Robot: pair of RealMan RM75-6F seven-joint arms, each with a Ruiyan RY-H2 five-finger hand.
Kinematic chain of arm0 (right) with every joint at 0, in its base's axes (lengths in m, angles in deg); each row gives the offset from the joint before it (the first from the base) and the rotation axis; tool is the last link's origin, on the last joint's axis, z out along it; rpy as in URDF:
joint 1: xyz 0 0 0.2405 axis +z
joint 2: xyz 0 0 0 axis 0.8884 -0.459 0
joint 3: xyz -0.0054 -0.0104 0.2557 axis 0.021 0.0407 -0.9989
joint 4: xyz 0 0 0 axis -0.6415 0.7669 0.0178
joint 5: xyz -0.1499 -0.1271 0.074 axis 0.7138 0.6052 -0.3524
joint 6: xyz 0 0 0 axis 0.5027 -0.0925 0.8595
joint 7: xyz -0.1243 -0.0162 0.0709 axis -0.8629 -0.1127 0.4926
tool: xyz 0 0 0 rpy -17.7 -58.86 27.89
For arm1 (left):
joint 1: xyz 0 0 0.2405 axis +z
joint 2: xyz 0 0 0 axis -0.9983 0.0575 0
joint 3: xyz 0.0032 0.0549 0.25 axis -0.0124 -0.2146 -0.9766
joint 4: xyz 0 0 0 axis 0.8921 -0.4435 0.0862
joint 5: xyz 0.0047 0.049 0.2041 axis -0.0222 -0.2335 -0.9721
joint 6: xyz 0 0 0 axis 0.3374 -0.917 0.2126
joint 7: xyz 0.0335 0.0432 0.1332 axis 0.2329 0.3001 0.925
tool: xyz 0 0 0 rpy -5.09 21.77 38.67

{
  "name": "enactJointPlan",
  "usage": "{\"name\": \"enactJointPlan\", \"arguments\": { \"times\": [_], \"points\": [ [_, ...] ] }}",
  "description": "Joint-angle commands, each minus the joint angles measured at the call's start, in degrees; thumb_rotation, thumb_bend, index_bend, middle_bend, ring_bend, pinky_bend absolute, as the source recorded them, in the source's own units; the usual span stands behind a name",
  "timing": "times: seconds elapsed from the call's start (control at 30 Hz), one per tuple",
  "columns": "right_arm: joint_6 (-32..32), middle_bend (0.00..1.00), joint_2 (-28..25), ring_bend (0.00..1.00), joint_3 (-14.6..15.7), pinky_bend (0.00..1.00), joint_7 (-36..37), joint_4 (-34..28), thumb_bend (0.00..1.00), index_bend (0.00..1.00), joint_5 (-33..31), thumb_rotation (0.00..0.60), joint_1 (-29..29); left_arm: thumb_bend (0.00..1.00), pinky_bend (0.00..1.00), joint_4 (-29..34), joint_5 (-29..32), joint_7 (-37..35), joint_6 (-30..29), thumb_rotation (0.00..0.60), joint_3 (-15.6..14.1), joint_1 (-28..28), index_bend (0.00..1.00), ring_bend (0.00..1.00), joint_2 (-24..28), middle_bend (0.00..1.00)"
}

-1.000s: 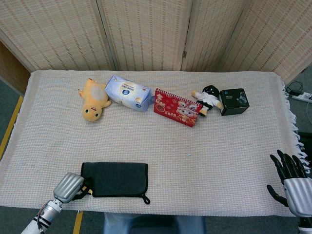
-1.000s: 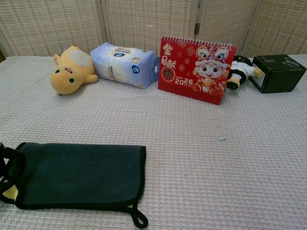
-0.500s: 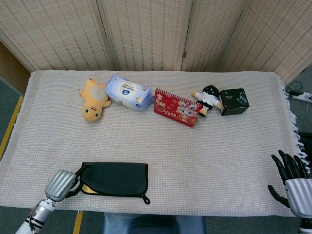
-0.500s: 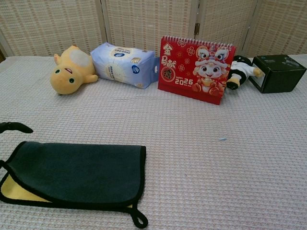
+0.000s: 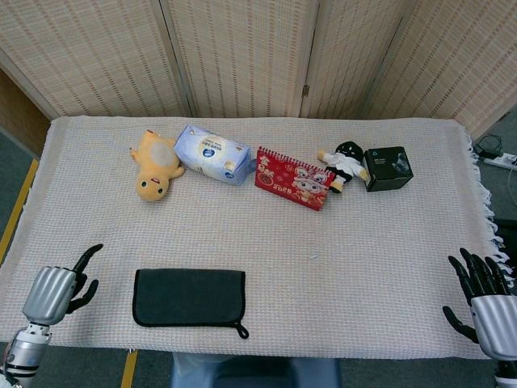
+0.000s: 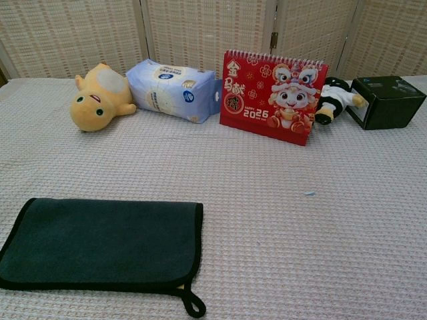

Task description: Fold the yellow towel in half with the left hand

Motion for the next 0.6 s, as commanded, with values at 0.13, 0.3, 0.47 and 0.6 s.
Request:
{"name": "enactJointPlan", "arguments": {
  "times": [0.13,0.3,0.47,0.6],
  "points": [
    [0.26,0.00,0.78,0.00,-0.26,0.00,-0.88,0.40,0.33,0.00,0.12,0.600,0.38,0.43,0.10,1.65,4.38,2.44,-0.92,0.600,1.95,2.86,0.14,0.12,-1.33,0.13],
    [0.48,0.00,0.99,0.00,-0.28,0.00,-1.45,0.75,0.33,0.00,0.48,0.600,0.72,0.34,0.00,1.32,1.34,2.28,-2.34,0.600,0.12,4.40,0.07,0.00,-1.68,0.03],
    [0.37,0.00,1.19,0.00,0.03,0.00,-2.55,0.50,0.33,0.00,1.59,0.600,0.90,0.33,0.00,4.63,0.49,2.62,-0.53,0.600,-1.54,4.96,0.06,0.00,0.54,0.01],
    [0.71,0.00,1.35,0.00,0.19,0.00,-2.94,0.38,0.33,0.00,1.91,0.600,1.14,0.32,0.00,7.79,3.06,4.69,2.07,0.600,-1.82,5.29,0.06,0.00,2.40,0.01]
  ]
}}
